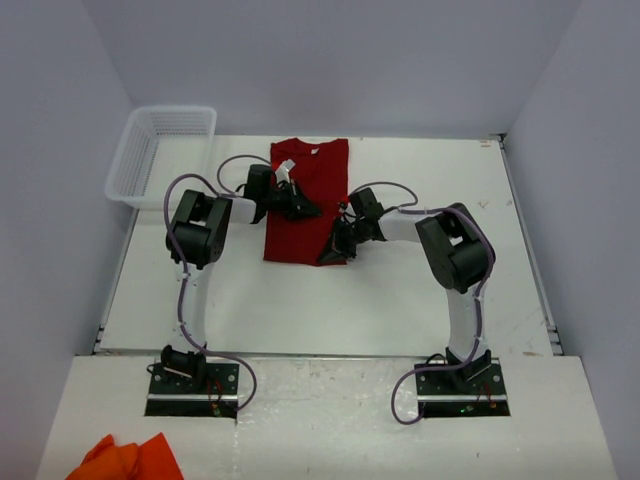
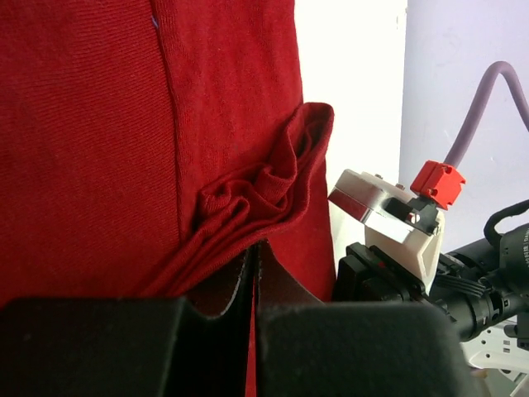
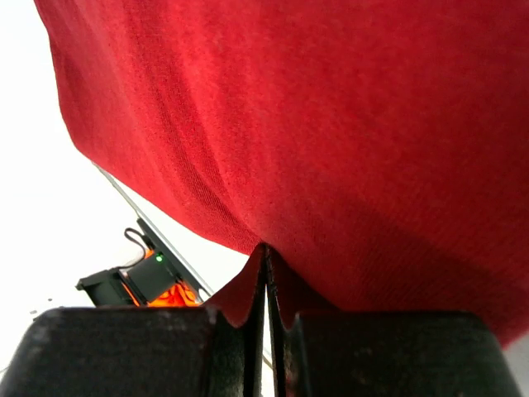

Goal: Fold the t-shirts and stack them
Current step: Fold the folded rectangular tshirt in 1/3 of the way

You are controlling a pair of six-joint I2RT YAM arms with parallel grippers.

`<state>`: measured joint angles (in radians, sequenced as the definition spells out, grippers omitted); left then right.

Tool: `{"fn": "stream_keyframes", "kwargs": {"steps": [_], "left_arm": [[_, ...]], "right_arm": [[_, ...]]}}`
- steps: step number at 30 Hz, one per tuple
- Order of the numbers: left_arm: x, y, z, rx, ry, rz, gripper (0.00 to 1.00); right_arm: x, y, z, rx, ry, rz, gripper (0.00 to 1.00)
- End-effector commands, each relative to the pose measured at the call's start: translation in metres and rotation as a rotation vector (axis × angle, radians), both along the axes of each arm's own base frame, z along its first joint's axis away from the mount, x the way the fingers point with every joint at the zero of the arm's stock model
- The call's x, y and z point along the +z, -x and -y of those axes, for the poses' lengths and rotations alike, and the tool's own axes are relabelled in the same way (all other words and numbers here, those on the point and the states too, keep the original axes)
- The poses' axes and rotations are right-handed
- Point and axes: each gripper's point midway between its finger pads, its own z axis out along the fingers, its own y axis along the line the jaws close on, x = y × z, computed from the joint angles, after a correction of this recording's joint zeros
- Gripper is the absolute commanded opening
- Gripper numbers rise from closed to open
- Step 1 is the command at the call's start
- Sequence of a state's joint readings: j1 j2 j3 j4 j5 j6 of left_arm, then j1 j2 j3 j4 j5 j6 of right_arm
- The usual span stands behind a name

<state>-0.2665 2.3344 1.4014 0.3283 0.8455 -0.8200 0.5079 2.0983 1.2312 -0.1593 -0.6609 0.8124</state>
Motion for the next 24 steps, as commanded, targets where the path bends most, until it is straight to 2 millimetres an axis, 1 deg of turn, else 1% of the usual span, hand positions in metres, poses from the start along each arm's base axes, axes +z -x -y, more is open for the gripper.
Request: {"fn": "stream_keyframes", "kwargs": {"steps": [1, 3, 6, 10, 12, 13, 15, 16, 17, 18, 19, 20, 21, 22, 23, 24], "left_arm": [[0.005, -0.01, -0.003, 0.0, 0.014, 0.037, 0.0], [0.003, -0.01, -0.004, -0.004, 0.012, 0.038, 0.0], [-0.003, -0.009, -0.008, 0.0, 0.003, 0.028, 0.0], [-0.007, -0.008, -0.011, -0.001, -0.005, 0.028, 0.0], [-0.002, -0.009, -0.011, 0.0, -0.008, 0.044, 0.0], [0.008, -0.01, -0.011, -0.001, -0.004, 0.066, 0.0], [0.02, -0.013, -0.011, 0.0, -0.002, 0.095, 0.0], [0.038, -0.016, -0.01, 0.0, 0.009, 0.135, 0.0], [0.049, -0.016, -0.009, -0.008, 0.023, 0.157, 0.0], [0.061, -0.018, -0.008, -0.011, 0.034, 0.188, 0.0], [0.079, -0.021, -0.007, -0.008, 0.041, 0.227, 0.0], [0.088, -0.023, -0.007, -0.007, 0.044, 0.248, 0.0], [0.103, -0.028, -0.006, -0.012, 0.053, 0.283, 0.0], [0.117, -0.029, -0.005, -0.015, 0.058, 0.302, 0.0], [0.132, -0.032, -0.004, -0.021, 0.064, 0.334, 0.0], [0.138, -0.033, -0.004, -0.02, 0.063, 0.34, 0.0]], "right_arm": [[-0.029, 0.01, 0.015, -0.061, 0.113, -0.038, 0.0], [-0.035, 0.013, 0.016, -0.057, 0.115, -0.05, 0.0], [-0.037, 0.014, 0.017, -0.053, 0.118, -0.036, 0.0], [-0.036, 0.018, 0.018, -0.018, 0.109, -0.01, 0.0], [-0.03, 0.018, 0.017, 0.016, 0.094, 0.03, 0.0], [-0.022, 0.019, 0.015, 0.049, 0.083, 0.072, 0.0], [-0.007, 0.017, 0.01, 0.094, 0.073, 0.139, 0.0], [0.007, 0.017, 0.005, 0.143, 0.069, 0.212, 0.0], [0.015, 0.016, 0.002, 0.168, 0.072, 0.251, 0.0], [0.029, 0.01, -0.002, 0.189, 0.082, 0.292, 0.0], [0.039, 0.01, -0.007, 0.226, 0.077, 0.337, 0.0], [0.054, 0.008, -0.011, 0.238, 0.056, 0.364, 0.0], [0.072, 0.005, -0.017, 0.252, 0.025, 0.384, 0.0], [0.081, 0.002, -0.018, 0.252, 0.027, 0.402, 0.0], [0.098, 0.001, -0.02, 0.254, 0.014, 0.433, 0.0], [0.114, 0.0, -0.021, 0.255, 0.005, 0.449, 0.0]]}}
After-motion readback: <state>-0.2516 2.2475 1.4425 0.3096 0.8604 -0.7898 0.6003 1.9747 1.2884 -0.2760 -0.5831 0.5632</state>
